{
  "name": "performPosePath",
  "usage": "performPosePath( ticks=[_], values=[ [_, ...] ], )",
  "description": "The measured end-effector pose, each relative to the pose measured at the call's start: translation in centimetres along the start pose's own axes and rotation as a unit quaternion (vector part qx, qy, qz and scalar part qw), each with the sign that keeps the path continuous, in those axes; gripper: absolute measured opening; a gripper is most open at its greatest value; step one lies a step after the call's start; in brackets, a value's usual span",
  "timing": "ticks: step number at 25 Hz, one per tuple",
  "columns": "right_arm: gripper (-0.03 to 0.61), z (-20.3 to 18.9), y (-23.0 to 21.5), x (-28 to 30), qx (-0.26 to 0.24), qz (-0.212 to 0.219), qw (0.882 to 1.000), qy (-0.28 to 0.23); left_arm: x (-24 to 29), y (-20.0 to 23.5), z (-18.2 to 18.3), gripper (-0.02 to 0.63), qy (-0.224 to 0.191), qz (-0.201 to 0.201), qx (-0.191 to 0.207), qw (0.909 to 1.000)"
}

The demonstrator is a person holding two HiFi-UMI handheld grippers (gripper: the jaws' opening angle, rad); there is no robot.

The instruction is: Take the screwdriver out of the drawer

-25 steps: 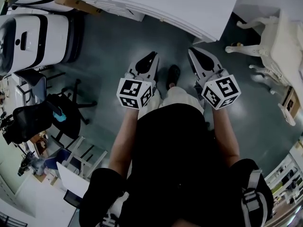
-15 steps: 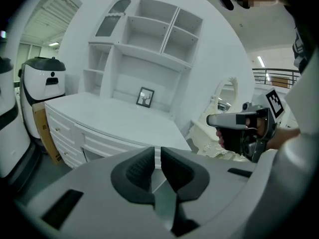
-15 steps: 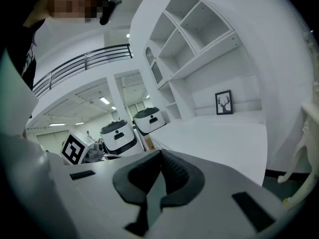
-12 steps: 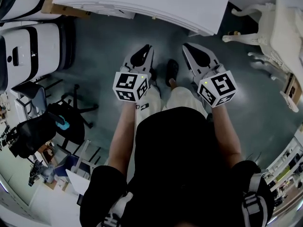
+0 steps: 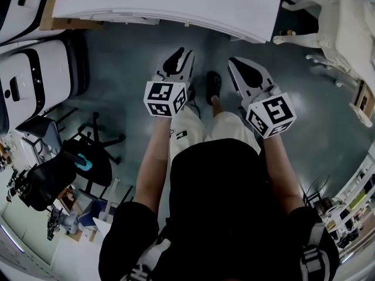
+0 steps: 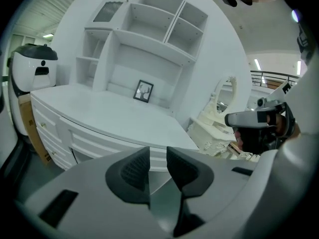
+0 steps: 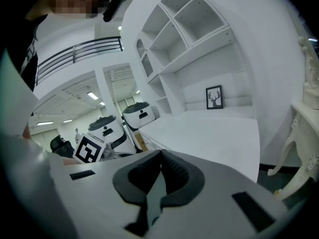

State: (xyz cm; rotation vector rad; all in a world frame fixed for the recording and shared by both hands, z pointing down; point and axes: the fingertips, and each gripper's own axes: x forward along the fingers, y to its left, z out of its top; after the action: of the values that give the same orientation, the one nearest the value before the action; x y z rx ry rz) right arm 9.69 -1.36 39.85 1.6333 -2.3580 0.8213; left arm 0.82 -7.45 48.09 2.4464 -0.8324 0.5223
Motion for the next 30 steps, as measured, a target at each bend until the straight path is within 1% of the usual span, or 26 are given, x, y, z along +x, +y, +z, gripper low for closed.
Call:
performPosePath(
  ticks=[2,4,8,16,30],
  values=[
    [0.017,-0.1,-0.3,0.3,0.002,-0.008,1.000,0.002,0.9,0.8,-0.2,0.106,-0.001,-0.002,0.008,1.0000],
    [0.017,-0.4,-0.6,0.7,0.005,-0.015,1.000,0.003,1.9,1.5,-0.8,0.106,0.011,-0.004,0.023,0.9997],
    [0.017,-1.1,-1.1,1.3,0.012,-0.027,1.000,0.008,3.6,2.3,-2.2,0.138,0.033,-0.017,0.033,0.9988],
    [0.017,-2.1,-1.5,2.6,0.021,-0.043,0.999,0.016,6.6,5.0,-4.8,0.164,0.058,-0.010,0.030,0.9978],
    [0.017,-3.6,-3.3,4.0,0.038,-0.070,0.997,0.024,12.3,9.1,-7.5,0.166,0.092,0.002,0.038,0.9950]
  ],
)
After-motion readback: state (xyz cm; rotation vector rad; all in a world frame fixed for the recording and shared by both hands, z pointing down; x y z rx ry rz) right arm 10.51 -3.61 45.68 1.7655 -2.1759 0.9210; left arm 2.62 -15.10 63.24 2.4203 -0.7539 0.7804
